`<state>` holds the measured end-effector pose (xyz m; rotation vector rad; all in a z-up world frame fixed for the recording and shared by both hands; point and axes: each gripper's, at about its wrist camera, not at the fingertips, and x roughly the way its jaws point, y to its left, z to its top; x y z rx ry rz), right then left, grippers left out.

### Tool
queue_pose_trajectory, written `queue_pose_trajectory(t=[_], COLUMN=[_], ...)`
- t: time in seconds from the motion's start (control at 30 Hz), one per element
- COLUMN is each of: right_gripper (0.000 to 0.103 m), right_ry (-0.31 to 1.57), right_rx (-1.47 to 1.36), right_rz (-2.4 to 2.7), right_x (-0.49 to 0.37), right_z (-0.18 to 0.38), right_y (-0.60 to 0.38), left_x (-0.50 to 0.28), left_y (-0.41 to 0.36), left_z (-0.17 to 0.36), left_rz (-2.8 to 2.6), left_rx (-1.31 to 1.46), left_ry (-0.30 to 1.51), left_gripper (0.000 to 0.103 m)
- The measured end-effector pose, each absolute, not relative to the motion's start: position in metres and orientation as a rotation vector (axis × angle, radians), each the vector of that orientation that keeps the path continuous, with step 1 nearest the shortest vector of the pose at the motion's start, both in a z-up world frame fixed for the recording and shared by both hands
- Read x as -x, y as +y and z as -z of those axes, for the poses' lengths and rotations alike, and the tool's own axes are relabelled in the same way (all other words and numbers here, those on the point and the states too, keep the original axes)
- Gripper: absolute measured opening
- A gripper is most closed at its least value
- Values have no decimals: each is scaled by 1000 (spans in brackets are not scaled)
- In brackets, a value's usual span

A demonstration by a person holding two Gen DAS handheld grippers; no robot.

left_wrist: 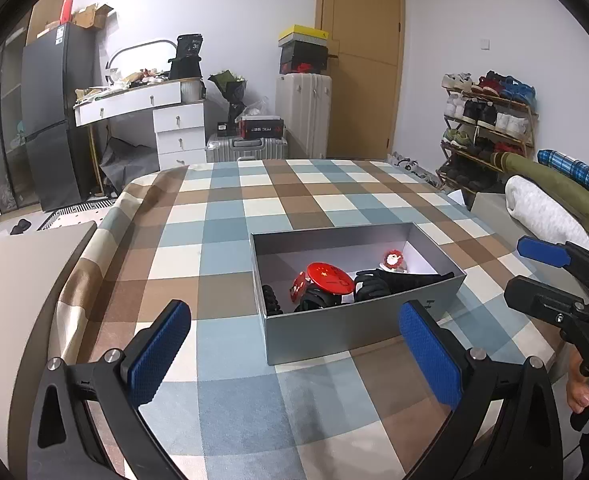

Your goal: Organize jewelry

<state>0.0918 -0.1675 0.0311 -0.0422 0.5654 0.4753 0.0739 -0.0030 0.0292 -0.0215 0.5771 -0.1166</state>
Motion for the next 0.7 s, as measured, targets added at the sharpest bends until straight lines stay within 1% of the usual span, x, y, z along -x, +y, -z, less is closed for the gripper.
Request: queue_pose_trajectory(t=[0.7], right_gripper=[103], right_ry=[571], right_rx=[41], right_rz=[-466], right_x=[-92], right_z=[-32], right_y=[-172], left_x=[-74], left_y=[-5], left_z=[-27], left_rz=[113], left_rx=[14], left_ry=[581], left_gripper=[102])
